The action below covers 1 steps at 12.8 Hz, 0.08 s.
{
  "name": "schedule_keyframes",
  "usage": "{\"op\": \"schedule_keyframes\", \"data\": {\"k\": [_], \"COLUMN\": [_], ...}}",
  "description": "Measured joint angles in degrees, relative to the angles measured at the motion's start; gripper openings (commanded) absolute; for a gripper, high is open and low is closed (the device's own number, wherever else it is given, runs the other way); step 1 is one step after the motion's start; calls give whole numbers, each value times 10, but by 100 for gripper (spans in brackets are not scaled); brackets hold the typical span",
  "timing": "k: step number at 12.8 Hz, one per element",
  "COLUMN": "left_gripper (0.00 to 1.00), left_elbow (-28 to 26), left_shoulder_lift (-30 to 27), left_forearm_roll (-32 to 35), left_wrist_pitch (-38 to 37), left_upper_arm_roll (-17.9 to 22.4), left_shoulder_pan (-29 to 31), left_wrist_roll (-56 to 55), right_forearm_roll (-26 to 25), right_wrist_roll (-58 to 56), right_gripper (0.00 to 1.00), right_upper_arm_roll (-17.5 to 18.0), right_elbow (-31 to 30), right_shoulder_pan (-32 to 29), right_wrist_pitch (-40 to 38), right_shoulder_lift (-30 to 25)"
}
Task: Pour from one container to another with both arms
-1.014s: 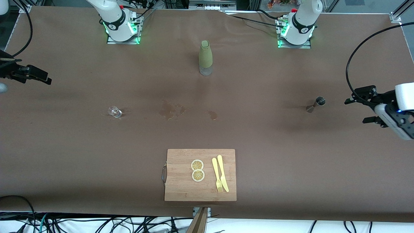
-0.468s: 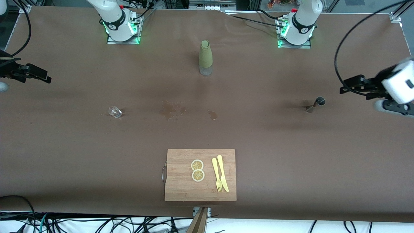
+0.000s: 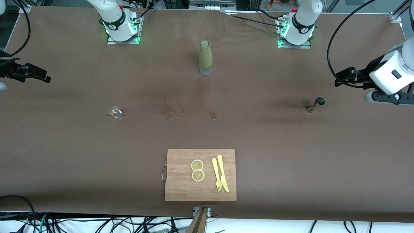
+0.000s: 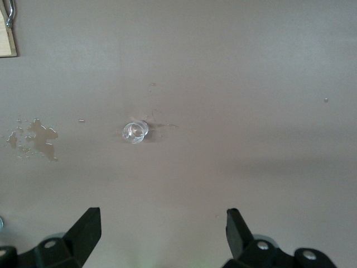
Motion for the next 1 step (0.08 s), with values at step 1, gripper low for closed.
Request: {"op": "schedule_keyframes", "data": {"k": [1], "left_gripper": [100], "left_elbow": [-4], "left_shoulder_lift": [-4], "left_forearm_roll": [0], "left_wrist_pitch": [0], "left_upper_arm_roll": [0], "left_shoulder_pan": [1], "left_wrist_roll": [-6], "right_forearm_roll": [0], "right_wrist_roll": [0], "right_gripper": [100], "right_upper_arm_roll": [1], "right_elbow": [0], "right_shoulder_pan": [0], "right_wrist_pitch": [0], "right_shoulder_lift": [0]}}
